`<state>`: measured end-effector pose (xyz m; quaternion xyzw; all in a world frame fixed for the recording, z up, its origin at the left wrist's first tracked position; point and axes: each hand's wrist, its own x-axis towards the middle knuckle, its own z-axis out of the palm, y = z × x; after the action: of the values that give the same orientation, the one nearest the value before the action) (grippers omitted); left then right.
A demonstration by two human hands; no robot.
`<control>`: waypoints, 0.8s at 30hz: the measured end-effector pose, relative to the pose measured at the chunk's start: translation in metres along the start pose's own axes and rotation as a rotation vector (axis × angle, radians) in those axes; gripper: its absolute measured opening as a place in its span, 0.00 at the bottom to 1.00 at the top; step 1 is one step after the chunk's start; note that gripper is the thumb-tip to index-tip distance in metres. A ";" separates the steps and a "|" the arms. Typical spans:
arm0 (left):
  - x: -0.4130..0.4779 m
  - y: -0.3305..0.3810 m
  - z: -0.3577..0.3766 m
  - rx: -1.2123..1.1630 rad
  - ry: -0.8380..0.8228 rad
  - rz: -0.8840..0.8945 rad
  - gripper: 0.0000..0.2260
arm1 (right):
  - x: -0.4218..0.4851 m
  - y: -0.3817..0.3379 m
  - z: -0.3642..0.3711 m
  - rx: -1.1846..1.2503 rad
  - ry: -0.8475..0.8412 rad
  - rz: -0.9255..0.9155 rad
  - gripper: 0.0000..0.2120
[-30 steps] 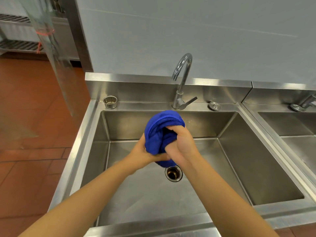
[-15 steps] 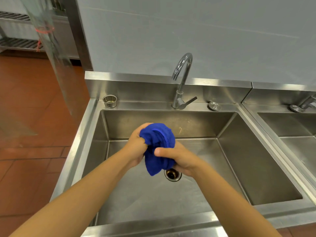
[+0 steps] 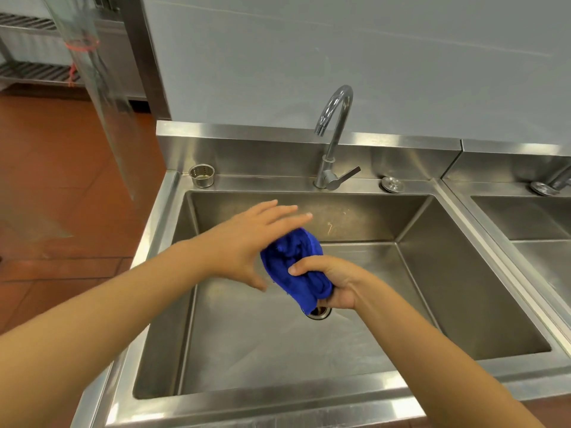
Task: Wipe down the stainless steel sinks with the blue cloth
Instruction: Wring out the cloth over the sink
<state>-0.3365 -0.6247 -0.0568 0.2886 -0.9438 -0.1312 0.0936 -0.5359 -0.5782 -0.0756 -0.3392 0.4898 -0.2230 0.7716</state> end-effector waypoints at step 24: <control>0.140 0.001 0.021 -0.224 -0.434 -0.558 0.18 | 0.029 -0.050 -0.061 -1.654 0.661 -0.307 0.21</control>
<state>-0.4568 -0.6995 -0.0618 0.4883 -0.8064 -0.3125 -0.1169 -0.5792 -0.6499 -0.0736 -0.7659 0.6398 0.0137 0.0627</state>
